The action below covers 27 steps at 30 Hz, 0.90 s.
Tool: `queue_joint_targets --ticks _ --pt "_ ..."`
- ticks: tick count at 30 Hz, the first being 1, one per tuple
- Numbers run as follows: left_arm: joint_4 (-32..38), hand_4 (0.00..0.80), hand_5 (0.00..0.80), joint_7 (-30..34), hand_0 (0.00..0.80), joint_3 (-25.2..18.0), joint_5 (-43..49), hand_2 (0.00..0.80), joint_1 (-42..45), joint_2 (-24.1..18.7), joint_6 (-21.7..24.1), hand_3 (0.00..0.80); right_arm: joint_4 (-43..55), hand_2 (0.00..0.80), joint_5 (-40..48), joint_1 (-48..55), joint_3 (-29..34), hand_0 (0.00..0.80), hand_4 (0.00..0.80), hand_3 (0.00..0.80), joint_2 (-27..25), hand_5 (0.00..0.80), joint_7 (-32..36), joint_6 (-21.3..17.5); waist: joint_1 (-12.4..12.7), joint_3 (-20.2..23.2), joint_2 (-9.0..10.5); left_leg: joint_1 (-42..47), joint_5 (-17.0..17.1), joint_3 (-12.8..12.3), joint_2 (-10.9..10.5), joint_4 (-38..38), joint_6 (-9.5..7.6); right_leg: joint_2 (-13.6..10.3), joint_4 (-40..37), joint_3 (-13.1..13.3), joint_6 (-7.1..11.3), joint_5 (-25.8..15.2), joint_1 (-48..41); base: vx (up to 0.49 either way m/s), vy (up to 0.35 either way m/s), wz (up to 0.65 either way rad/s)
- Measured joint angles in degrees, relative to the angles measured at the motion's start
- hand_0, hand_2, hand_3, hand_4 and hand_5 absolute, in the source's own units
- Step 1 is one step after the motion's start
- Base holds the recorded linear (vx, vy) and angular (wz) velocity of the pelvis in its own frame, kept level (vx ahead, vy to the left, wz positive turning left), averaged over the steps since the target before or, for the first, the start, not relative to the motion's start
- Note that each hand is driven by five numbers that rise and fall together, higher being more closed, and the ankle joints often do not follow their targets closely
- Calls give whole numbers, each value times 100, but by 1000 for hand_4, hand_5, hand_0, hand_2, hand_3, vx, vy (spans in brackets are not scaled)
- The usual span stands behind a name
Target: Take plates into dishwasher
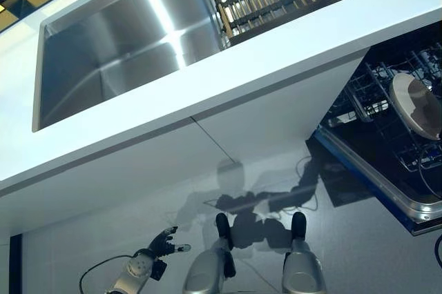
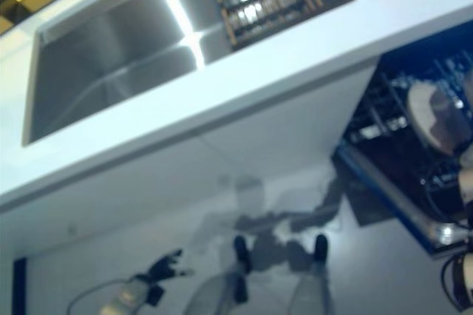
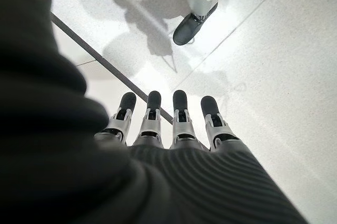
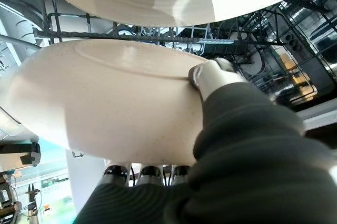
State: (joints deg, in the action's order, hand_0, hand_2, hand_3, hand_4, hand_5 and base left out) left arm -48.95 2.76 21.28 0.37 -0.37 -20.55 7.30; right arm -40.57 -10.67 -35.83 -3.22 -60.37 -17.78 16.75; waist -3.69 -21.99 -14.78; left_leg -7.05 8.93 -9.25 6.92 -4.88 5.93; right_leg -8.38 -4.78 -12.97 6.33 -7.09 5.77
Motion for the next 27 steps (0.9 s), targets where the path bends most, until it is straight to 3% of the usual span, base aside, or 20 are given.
queue_joint_targets --ticks 27 --pt "193 0 0 14 0 0 -6 0 -32 -104 69 0 -423 800 -227 -717 -687 800 800 800 -140 800 681 289 53 -86 -5 -58 23 8 5 2 -2 2 27 -2 -9 -11 70 0 0 0"
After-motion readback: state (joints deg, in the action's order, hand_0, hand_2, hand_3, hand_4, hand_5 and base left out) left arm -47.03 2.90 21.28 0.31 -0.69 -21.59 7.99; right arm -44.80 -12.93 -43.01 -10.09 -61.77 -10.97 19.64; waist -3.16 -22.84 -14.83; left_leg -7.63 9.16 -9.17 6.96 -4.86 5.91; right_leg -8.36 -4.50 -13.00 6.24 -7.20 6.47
